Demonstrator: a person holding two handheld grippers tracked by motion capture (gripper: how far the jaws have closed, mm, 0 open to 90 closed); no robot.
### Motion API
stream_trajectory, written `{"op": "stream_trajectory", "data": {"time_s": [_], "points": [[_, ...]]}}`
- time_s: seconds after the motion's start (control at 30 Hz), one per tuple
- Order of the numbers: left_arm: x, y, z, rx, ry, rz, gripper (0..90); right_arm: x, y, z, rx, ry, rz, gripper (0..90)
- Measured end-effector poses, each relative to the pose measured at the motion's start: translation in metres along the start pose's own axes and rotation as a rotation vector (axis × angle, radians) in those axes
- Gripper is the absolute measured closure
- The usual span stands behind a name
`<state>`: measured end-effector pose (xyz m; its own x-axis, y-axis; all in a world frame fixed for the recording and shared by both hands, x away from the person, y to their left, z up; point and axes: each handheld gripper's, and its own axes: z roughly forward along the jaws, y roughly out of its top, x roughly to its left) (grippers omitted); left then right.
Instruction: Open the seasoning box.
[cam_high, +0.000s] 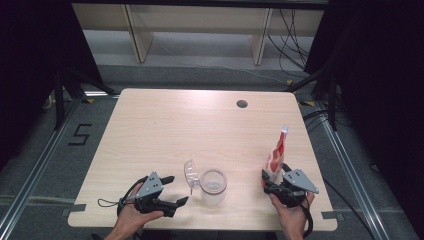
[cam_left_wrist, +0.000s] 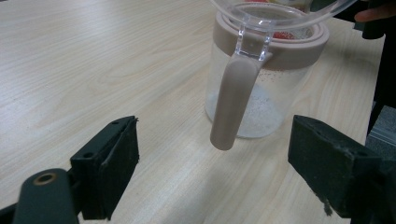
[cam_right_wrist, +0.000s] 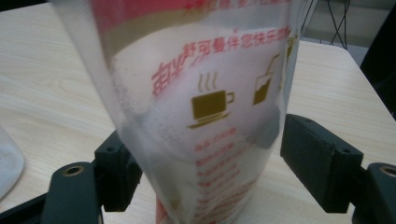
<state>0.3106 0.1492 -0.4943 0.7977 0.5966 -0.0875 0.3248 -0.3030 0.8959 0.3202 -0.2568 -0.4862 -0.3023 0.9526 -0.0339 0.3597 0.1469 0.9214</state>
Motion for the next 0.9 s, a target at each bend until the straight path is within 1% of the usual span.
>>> {"op": "stream_trajectory", "data": {"time_s": [0.03, 0.07, 0.1, 0.13, 0.17, 0.2, 0.23, 0.3, 0.33, 0.37, 0.43, 0.47, 0.5, 0.6, 0.63, 0.67, 0.7, 0.77, 0.83, 0.9], "points": [[0.0001, 0.0000, 0.0003, -0.003, -0.004, 0.000, 16.1, -0.0015, 0.0001, 0.0004, -0.012, 0.002, -0.008, 25.7], [0.0001, 0.0000, 0.0004, -0.003, -0.006, 0.001, 16.1, -0.0014, 0.0000, 0.0006, -0.009, -0.007, 0.001, 25.6], [-0.0001, -0.0001, 0.0005, -0.005, -0.005, 0.001, 16.1, -0.0009, -0.0001, 0.0007, -0.004, 0.005, 0.017, 25.6], [-0.0003, 0.0000, 0.0002, -0.001, 0.000, 0.002, 16.1, -0.0020, 0.0001, 0.0005, 0.001, 0.007, 0.003, 25.7], [-0.0003, 0.0000, 0.0002, -0.001, 0.000, 0.001, 16.1, -0.0009, 0.0000, 0.0014, -0.007, 0.009, 0.019, 25.7], [-0.0002, 0.0000, 0.0002, -0.001, 0.000, 0.002, 16.1, -0.0017, -0.0005, 0.0021, -0.010, -0.006, 0.003, 25.7], [-0.0001, 0.0000, 0.0002, 0.000, -0.001, 0.001, 16.1, -0.0005, -0.0008, 0.0033, -0.016, 0.000, 0.024, 25.8], [0.0004, 0.0003, 0.0004, 0.001, -0.004, 0.008, 16.1, -0.0008, -0.0007, 0.0031, -0.003, -0.006, 0.014, 26.0], [0.0001, 0.0003, 0.0007, -0.002, -0.003, 0.003, 16.1, -0.0006, -0.0010, 0.0038, -0.014, -0.003, 0.020, 26.0], [0.0006, 0.0004, 0.0005, 0.003, -0.003, 0.007, 16.1, -0.0009, -0.0008, 0.0028, -0.003, -0.007, 0.020, 25.9], [0.0009, 0.0002, 0.0017, -0.004, -0.007, -0.002, 16.1, -0.0008, -0.0010, 0.0030, 0.000, -0.004, 0.030, 25.8], [0.0001, 0.0000, 0.0018, 0.001, -0.007, -0.020, 16.1, -0.0006, -0.0011, 0.0033, -0.002, -0.004, 0.035, 26.0], [0.0001, -0.0001, 0.0023, -0.001, -0.008, -0.023, 16.1, -0.0010, -0.0013, 0.0043, -0.009, 0.006, 0.034, 26.0], [0.0001, 0.0002, 0.0027, -0.002, -0.005, -0.021, 16.2, -0.0013, -0.0008, 0.0034, -0.007, 0.001, 0.026, 26.3], [0.0003, 0.0006, 0.0029, -0.003, 0.000, -0.014, 16.2, -0.0003, -0.0008, 0.0030, -0.006, 0.000, 0.029, 26.4], [0.0010, 0.0005, 0.0033, 0.000, -0.008, -0.009, 16.2, -0.0016, -0.0011, 0.0045, -0.022, 0.003, 0.011, 26.5], [0.0006, 0.0005, 0.0031, 0.005, -0.001, -0.008, 16.2, -0.0008, -0.0011, 0.0042, -0.019, 0.000, 0.017, 26.8], [0.0009, 0.0003, 0.0038, 0.006, -0.011, -0.002, 16.2, -0.0017, -0.0011, 0.0044, -0.023, 0.004, 0.010, 27.5], [0.0006, 0.0004, 0.0041, 0.007, -0.012, -0.005, 16.2, -0.0018, -0.0009, 0.0026, -0.010, 0.000, 0.012, 28.2], [0.0001, 0.0004, 0.0045, 0.007, -0.009, -0.009, 16.2, -0.0018, -0.0010, 0.0025, -0.015, 0.001, 0.013, 29.0]]}}
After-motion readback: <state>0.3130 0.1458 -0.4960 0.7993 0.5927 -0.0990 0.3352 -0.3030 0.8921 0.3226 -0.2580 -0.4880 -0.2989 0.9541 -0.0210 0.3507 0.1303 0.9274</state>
